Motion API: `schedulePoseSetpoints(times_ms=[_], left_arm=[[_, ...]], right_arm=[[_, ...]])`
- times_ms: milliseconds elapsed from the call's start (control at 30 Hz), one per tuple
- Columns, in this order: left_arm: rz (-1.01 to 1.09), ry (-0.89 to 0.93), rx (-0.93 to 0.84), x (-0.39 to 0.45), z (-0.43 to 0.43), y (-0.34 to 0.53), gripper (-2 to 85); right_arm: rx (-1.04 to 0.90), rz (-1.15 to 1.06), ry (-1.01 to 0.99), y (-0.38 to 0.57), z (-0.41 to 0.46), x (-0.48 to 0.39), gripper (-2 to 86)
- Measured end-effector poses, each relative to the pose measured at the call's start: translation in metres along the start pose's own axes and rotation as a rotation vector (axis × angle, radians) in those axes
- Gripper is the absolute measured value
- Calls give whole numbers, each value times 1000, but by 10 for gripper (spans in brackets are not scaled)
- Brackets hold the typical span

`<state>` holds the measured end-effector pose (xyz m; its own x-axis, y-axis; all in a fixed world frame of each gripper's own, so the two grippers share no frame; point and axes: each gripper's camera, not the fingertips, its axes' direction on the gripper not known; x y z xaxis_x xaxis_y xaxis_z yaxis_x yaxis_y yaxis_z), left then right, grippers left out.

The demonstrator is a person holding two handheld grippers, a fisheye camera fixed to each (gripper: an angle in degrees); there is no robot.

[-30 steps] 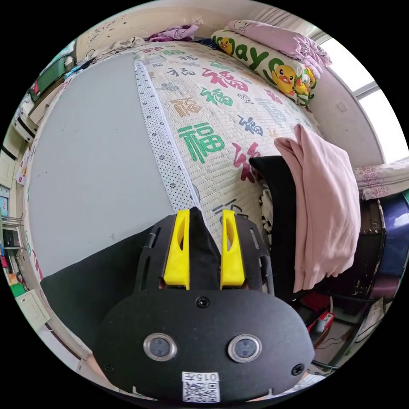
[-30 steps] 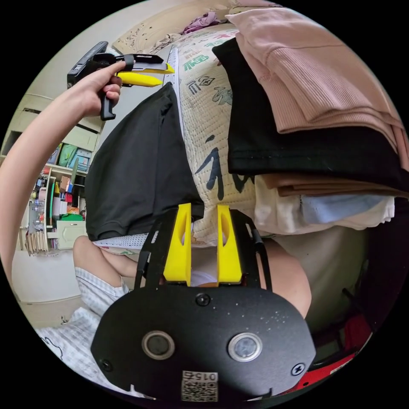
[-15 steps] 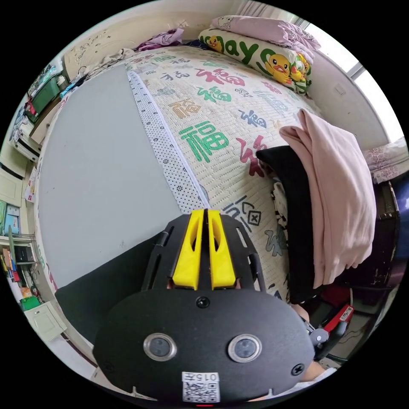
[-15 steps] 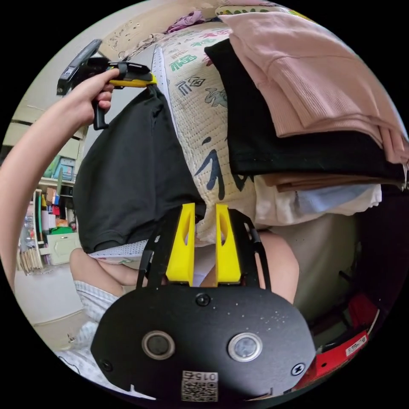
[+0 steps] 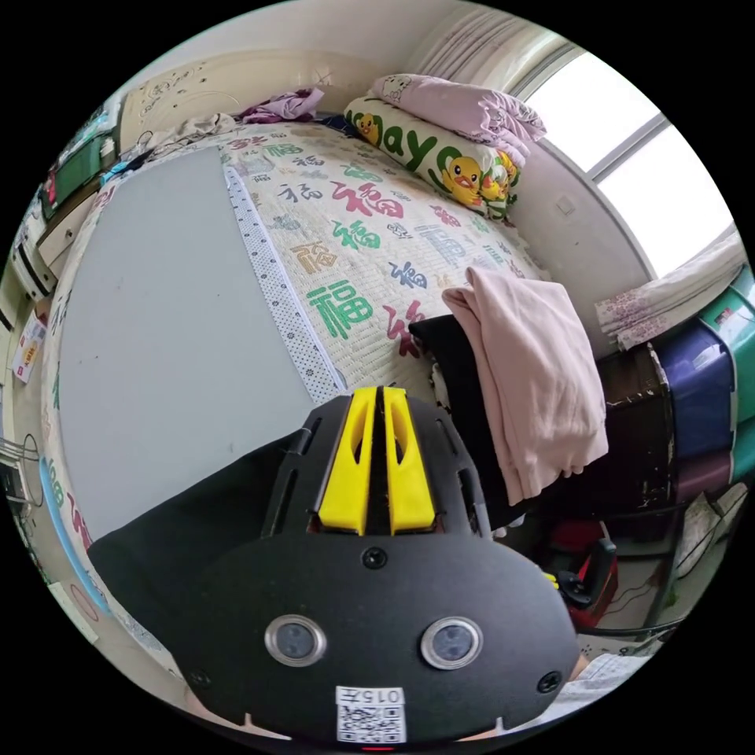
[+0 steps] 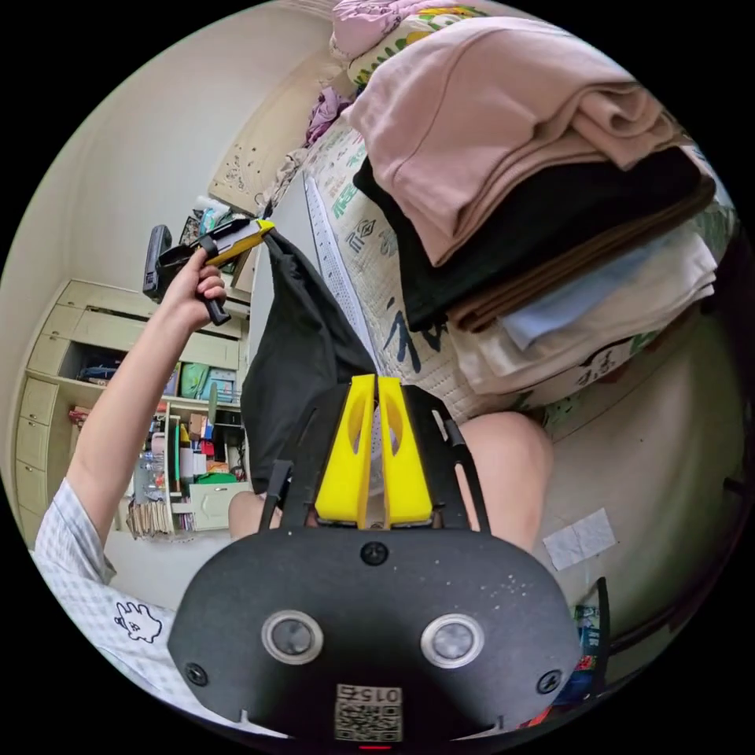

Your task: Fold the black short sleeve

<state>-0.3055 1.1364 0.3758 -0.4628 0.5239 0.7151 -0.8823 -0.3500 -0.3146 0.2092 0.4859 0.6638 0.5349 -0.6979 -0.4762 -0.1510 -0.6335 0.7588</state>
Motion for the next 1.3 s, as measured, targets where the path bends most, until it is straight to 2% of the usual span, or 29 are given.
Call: schedulePoseSetpoints(times_ms=[267, 333, 433, 533, 667, 800, 867, 933, 1033, 1167, 1233, 1300], left_arm=[[84, 226, 101, -14, -27, 31, 0], [92, 253, 127, -27, -35, 47, 0], [79, 194, 172, -66, -50, 83, 0], [-1, 157, 193, -128, -59, 126, 0], [-176, 92, 219, -229, -56, 200, -2], [-434, 3, 153, -314, -30, 269, -5], [-552, 33, 234, -353, -26, 314, -7], [-590, 101, 277, -374, -21, 337, -5], [-532, 161, 247, -389, -2, 352, 8], [-477, 268, 202, -392, 42, 351, 77], [-463, 273, 219, -387, 58, 347, 77], [-469, 266, 159, -384, 80, 339, 70]], right_arm=[[189, -107, 121, 18, -83, -10, -9], [203, -186, 131, 31, -92, -31, -9], [183, -333, 128, 62, -88, -75, -8], [114, -466, 32, 96, -60, -118, -8], [-105, -587, -129, 140, 28, -165, -6], [-276, -606, -158, 172, 115, -184, -4], [-385, -651, -81, 197, 160, -194, -3], [-408, -701, -22, 213, 177, -199, -2], [-416, -725, 13, 223, 191, -198, -1], [-447, -662, -18, 214, 200, -181, -1], [-452, -648, -14, 212, 202, -174, -1], [-449, -640, -9, 211, 203, -169, -1]])
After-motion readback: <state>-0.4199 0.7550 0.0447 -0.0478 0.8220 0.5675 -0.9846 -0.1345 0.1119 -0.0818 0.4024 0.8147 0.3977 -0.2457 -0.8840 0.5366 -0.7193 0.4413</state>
